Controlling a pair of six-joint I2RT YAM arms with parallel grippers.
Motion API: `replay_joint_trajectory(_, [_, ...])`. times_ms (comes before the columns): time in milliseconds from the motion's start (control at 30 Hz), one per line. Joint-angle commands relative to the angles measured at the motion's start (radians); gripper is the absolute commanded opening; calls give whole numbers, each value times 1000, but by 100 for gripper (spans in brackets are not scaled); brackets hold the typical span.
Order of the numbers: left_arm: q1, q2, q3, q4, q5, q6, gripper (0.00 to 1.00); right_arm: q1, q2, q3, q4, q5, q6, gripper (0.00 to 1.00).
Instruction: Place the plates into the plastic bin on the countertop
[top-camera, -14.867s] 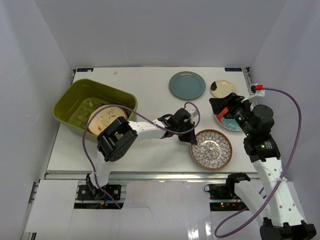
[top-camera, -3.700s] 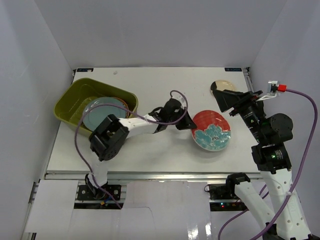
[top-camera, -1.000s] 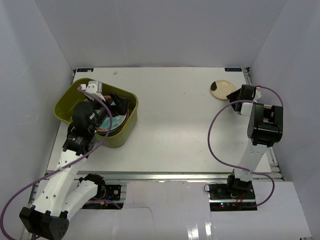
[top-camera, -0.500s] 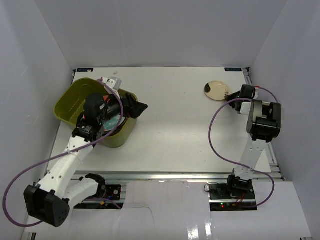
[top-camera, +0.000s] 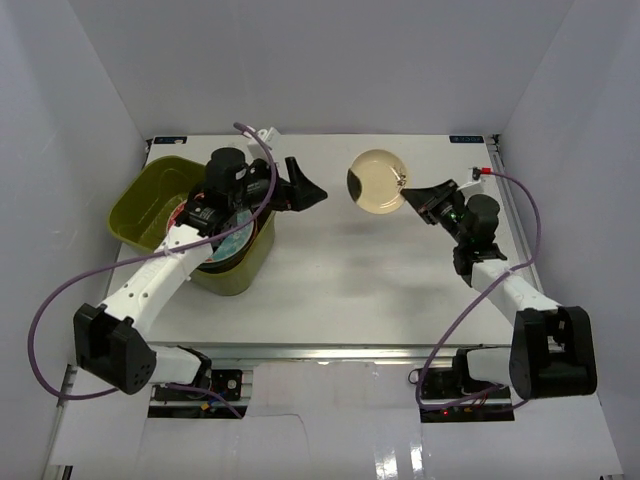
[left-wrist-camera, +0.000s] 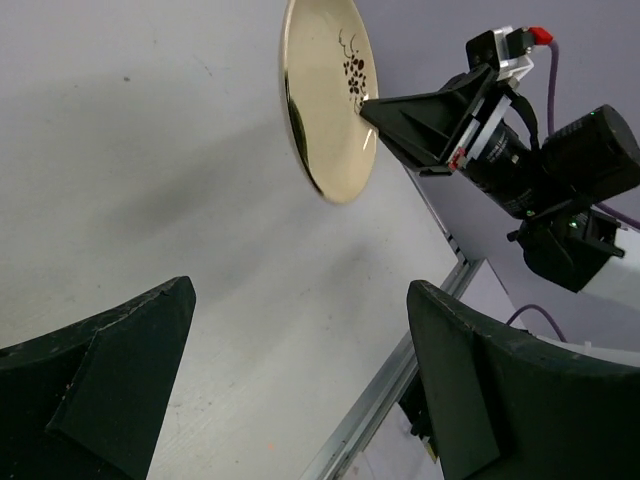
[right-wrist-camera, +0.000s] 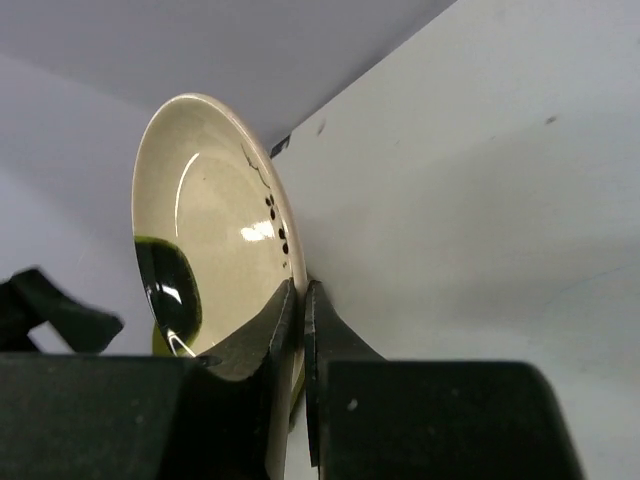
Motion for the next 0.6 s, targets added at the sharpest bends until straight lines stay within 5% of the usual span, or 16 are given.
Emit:
replay_joint_trajectory(0, [-56,42,63,-49,-55,-21,98,83,-89,-26,13,-42,-18,8])
replay_joint_trajectory(133, [-120,104,97,-77,-126,1,97,149,-144,-12,-11,-73,-36,8])
replay_joint_trajectory(300, [-151,142,106,-112,-259,39,71,186,-180,-33,-13,-95,-34,8])
replay_joint_trajectory(333, [-157,144,108,-110,-270,41,63,189,-178,-35,-14,-101,-36,8])
replay_joint_trajectory(367, [-160,144,108,-107,-290,39,40,192,-174,-35,-16,-105,-38,8])
replay_joint_trajectory(467, [-165,144,112,-98,-295,39,3,200,-163,-35,-19,-118,-38,8])
replay_joint_trajectory(533, [-165,128,117,-100,-325,48,0,200,-163,-41,-21,-115,-41,24])
replay_joint_trajectory(567, [-163,119,117,-107,-342,50,0,200,-164,-41,-28,-119,-45,41])
